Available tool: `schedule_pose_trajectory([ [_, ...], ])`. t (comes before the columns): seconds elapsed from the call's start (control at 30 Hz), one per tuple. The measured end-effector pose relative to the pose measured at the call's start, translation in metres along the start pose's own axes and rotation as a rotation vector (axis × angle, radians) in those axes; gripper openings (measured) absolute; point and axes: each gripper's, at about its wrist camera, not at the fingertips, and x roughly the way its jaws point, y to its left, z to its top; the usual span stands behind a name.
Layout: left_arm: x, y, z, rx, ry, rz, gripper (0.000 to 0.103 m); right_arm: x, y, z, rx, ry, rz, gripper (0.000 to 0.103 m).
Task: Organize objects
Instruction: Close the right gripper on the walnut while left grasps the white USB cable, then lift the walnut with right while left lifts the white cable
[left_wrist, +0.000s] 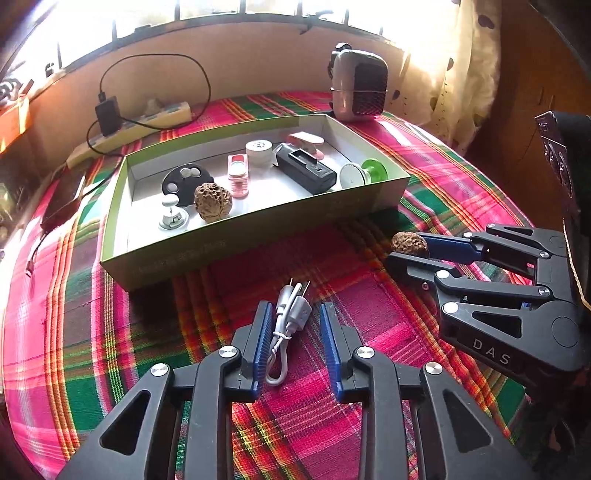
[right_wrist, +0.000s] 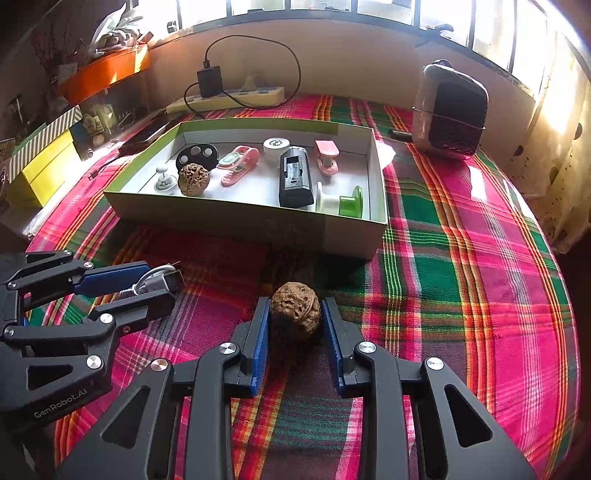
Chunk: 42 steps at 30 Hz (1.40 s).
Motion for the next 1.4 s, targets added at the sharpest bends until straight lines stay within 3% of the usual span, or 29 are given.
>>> schedule_pose_trajectory([
  [0.23,-0.0005,0.0005,-0.0008,-0.006,-0.005,0.028,0.017,-0.0002,0.0005,-0.0005,-0.003,-0.004,0.002,0.029],
  [1.4,-0.0014,-0.0002,-0.0029,-0.012,-0.024,0.051,0.017,-0.0012,0.0005,-0.0012,-0.007,-0.009,0.002,0.029],
])
